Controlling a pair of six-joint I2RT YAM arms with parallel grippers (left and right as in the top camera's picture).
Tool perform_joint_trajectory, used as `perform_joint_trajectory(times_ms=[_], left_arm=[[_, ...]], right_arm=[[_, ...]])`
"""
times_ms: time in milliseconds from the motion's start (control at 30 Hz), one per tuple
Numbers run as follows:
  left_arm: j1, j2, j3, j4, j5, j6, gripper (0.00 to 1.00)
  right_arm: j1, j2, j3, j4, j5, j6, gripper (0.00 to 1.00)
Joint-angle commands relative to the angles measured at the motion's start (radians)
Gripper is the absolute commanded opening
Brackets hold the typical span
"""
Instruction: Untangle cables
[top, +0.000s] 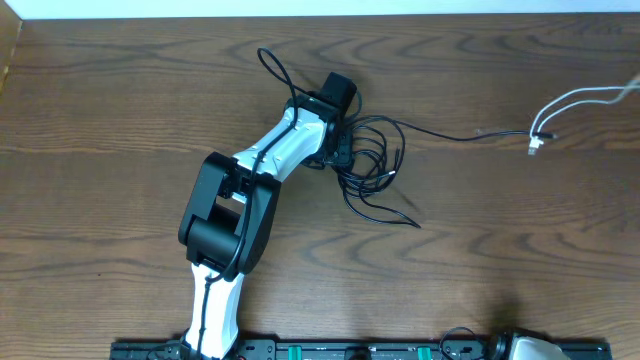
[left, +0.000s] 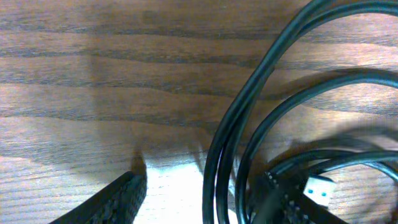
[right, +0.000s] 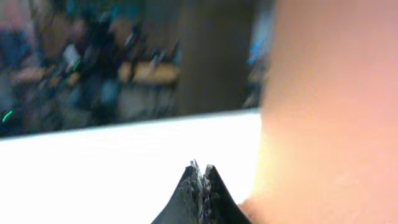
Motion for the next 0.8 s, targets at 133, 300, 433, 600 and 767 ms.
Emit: perform_joint_trajectory(times_ms=[133, 300, 433, 600, 767], left_arm=[[0.003, 0.029, -0.013, 0.001, -0.010, -0.002, 0.63], [0.003, 0.028, -0.013, 0.002, -0.010, -0.002, 0.63], [0.003, 0.028, -0.013, 0.003, -0.010, -0.002, 0.63], [0.003, 0.028, -0.013, 0.004, -0.009, -0.001, 0.63], [0.003, 0.028, -0.013, 0.003, -0.009, -0.001, 0.63]], right_arm=[[-0.001, 0.249, -0.044, -0.063, -0.275, 0.207, 0.01], [-0.001, 0.367, -0.044, -0.158, -0.386, 0.253, 0.01], [-0.002, 0.426, -0.044, -0.245, -0.380, 0.254, 0.01], [-0.003, 0.457, -0.044, -0.335, -0.373, 0.256, 0.01], [-0.049, 0.457, -0.042, -0.387, -0.296, 0.272, 0.01]])
